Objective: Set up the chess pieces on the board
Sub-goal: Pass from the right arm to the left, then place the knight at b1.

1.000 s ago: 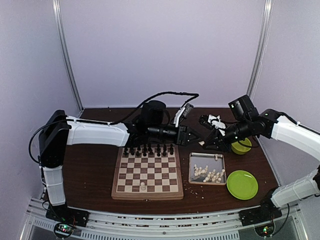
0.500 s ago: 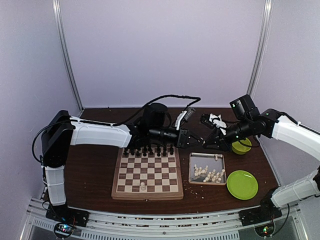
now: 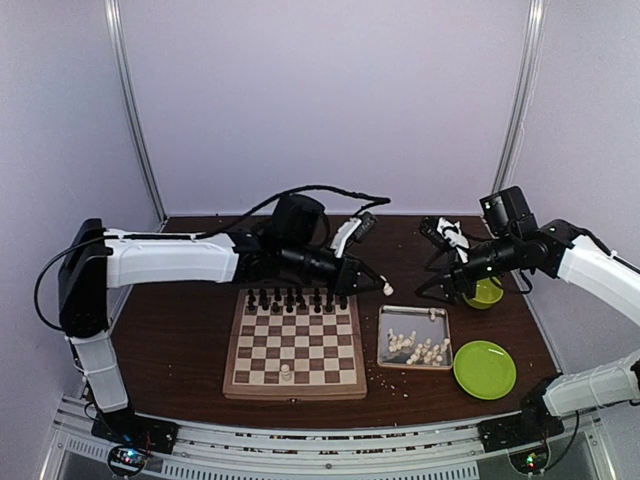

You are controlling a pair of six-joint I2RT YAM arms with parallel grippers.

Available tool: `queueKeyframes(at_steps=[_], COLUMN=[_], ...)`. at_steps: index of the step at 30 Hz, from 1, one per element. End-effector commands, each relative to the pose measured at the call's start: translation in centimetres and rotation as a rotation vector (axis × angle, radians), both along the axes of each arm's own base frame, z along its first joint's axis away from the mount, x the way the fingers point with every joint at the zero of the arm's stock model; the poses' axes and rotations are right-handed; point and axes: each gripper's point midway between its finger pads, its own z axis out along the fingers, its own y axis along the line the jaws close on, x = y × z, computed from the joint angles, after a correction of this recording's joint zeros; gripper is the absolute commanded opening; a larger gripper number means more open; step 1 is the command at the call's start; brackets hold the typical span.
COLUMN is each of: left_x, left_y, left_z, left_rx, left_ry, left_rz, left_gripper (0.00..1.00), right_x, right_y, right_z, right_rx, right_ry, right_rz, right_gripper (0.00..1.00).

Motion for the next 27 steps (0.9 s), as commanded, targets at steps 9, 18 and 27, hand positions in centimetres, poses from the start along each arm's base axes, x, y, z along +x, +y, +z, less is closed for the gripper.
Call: queueKeyframes(at_steps=[9,18,27], left_x=[-0.1,-2.7,-5.3], left_y=[18.0,22.9,23.2], left_z=[-1.0,-6.0,-10.8], left_rx=[0.534,0.602,0.67], left_ry=[-0.184,-0.079,-0.077], left_rz=[0.335,0.431,0.319], left_gripper=[0.02,0.02,0.03], right_x=[0.7,1.2,1.5], right_y=[-0.4,-0.7,-0.8], right_z=[-0.5,-1.7,-2.4], right_rx=[-0.012,-0.054,-0.078], right_ry=[-0.013,-0.008,0.005], right_rz=[-0.007,-0.012,-0.015], right_gripper=[0.75,0.75,0.75])
